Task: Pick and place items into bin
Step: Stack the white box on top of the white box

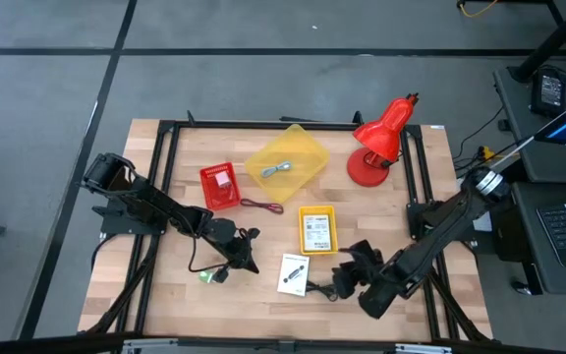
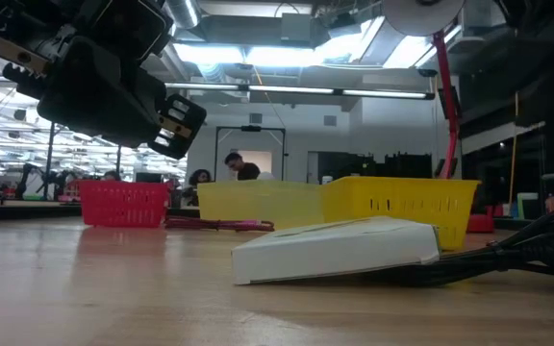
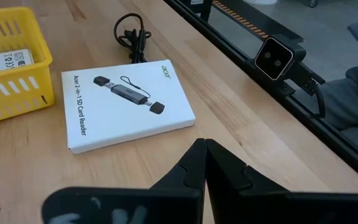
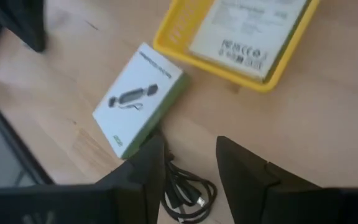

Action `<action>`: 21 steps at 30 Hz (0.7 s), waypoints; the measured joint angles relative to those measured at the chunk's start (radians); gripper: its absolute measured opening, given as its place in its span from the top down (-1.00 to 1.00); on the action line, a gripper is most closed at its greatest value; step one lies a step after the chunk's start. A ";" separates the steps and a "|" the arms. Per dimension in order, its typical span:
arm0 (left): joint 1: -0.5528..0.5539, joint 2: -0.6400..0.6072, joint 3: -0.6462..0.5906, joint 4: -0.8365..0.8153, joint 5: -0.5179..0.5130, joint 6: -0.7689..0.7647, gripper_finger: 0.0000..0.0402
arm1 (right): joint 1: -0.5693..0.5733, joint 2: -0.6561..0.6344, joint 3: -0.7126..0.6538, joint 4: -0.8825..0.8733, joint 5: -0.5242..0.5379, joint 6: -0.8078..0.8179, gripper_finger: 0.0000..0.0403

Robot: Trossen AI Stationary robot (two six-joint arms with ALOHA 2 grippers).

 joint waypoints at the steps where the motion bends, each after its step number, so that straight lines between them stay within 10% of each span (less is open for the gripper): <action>1: 0.000 0.000 0.000 0.000 0.000 0.000 0.98 | 0.000 -0.023 -0.029 0.028 0.010 -0.013 0.33; 12: 0.000 0.000 0.000 -0.002 0.000 -0.018 0.98 | 0.004 -0.165 -0.466 0.775 0.197 -0.162 0.33; 21: 0.000 0.000 0.000 -0.006 0.000 -0.010 0.98 | 0.005 -0.165 -0.498 0.841 0.184 -0.204 0.33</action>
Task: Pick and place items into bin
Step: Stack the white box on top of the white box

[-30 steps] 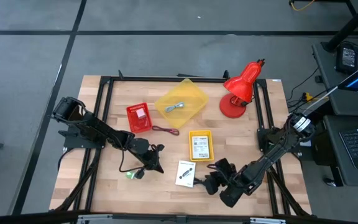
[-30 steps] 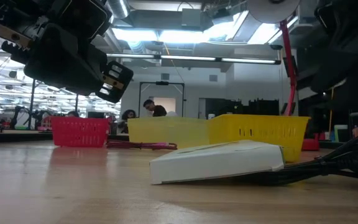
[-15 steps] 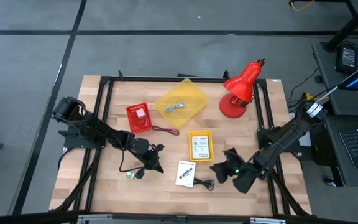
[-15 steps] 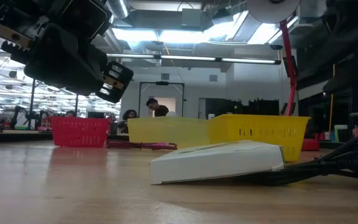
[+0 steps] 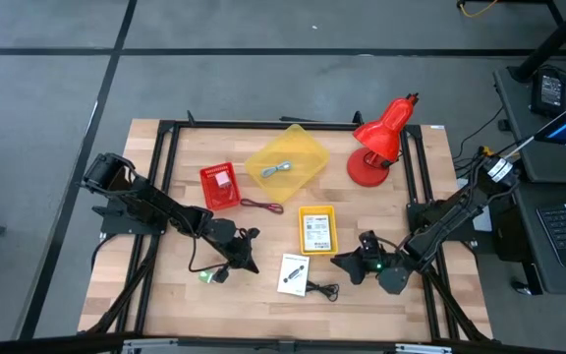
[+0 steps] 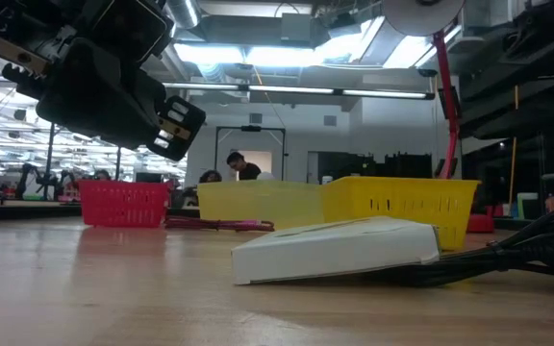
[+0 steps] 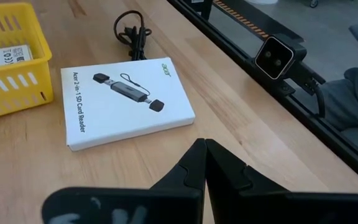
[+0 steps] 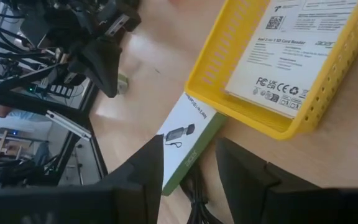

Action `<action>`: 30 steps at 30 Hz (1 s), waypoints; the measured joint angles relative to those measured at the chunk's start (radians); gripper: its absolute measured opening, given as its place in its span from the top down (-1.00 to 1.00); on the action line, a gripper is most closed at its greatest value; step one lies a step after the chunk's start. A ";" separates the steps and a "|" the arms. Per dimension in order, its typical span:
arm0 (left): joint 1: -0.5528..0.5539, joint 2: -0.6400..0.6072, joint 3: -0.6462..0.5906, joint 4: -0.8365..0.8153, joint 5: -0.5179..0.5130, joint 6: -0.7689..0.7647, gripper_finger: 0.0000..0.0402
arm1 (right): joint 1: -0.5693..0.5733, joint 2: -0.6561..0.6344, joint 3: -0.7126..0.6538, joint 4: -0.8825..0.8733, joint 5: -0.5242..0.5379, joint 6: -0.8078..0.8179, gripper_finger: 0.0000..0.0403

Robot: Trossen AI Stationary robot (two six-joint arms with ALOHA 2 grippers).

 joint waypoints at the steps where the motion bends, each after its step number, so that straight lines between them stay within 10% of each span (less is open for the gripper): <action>1: 0.000 0.000 0.000 0.000 0.000 0.000 0.98 | 0.000 0.000 0.000 0.000 -0.001 0.000 0.33; 30: 0.000 0.000 0.000 -0.002 0.000 0.001 0.98 | -0.085 0.015 0.002 -0.013 -0.220 -0.023 0.33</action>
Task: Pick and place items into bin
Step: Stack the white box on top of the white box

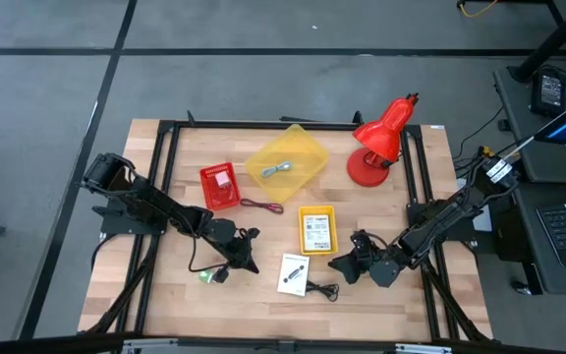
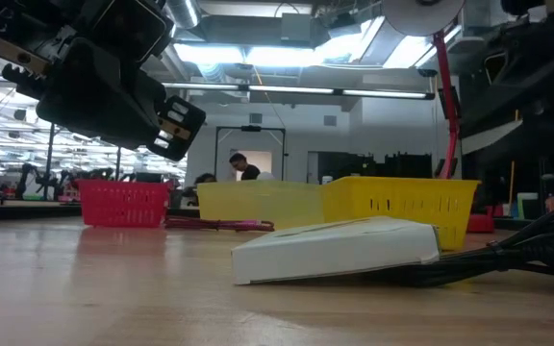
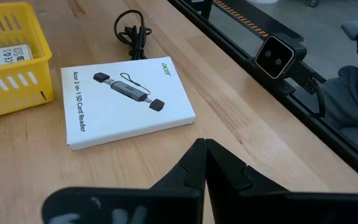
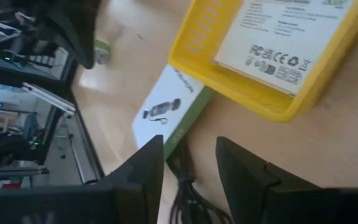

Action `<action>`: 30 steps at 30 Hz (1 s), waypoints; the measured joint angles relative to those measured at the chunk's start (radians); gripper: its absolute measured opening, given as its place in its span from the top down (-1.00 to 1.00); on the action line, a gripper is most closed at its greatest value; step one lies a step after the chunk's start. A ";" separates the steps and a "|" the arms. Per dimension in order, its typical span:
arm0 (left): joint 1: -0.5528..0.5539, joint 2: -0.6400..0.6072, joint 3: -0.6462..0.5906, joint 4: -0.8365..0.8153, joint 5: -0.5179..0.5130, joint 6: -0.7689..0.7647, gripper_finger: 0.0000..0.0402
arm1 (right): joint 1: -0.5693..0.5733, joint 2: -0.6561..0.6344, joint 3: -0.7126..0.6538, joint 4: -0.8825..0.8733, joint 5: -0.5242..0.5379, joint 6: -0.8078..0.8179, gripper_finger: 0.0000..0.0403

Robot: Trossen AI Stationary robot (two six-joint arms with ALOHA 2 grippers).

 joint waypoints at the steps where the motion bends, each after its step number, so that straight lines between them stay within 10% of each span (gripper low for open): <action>1: 0.000 0.000 0.000 0.000 0.000 -0.001 0.98 | -0.003 0.008 0.000 0.000 -0.008 0.000 0.33; 21: 0.000 0.000 0.000 -0.008 0.000 -0.010 0.98 | -0.069 0.276 0.000 0.365 -0.096 0.025 0.33; 30: 0.000 0.000 0.000 -0.008 0.000 -0.027 0.98 | -0.108 0.279 0.095 0.226 -0.131 -0.024 0.33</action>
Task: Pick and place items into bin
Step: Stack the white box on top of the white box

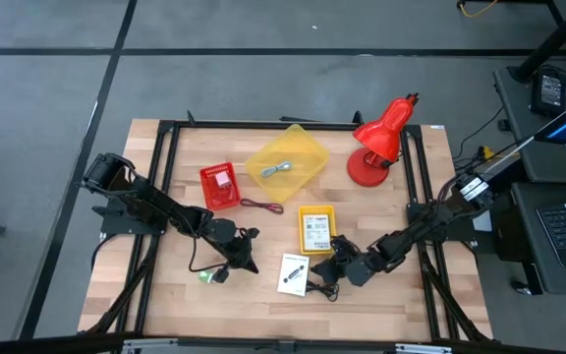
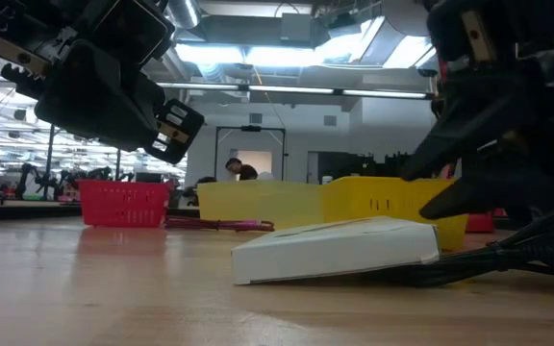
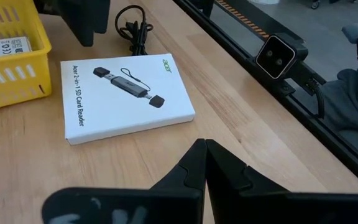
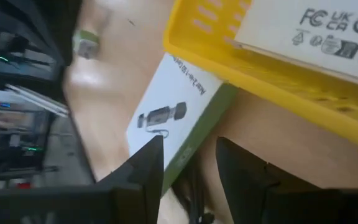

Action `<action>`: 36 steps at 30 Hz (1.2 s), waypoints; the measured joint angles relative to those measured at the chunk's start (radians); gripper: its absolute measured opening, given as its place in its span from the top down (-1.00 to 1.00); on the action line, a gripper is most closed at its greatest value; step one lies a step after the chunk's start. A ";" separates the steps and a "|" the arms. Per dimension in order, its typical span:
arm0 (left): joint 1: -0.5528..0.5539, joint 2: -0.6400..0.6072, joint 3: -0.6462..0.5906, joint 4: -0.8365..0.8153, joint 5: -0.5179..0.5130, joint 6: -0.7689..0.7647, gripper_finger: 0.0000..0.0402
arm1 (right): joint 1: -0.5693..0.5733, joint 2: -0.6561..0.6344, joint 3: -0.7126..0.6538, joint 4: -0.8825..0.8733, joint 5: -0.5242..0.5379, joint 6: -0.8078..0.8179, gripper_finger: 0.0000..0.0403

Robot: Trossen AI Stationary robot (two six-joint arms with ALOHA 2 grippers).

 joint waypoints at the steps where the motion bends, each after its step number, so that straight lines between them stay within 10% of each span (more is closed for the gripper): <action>1: 0.000 0.000 0.000 0.000 0.000 0.000 0.98 | -0.004 0.000 0.020 -0.044 -0.005 -0.008 0.33; 36: 0.000 0.000 0.000 -0.017 -0.015 0.001 0.98 | 0.009 0.072 0.086 -0.086 0.017 0.100 0.33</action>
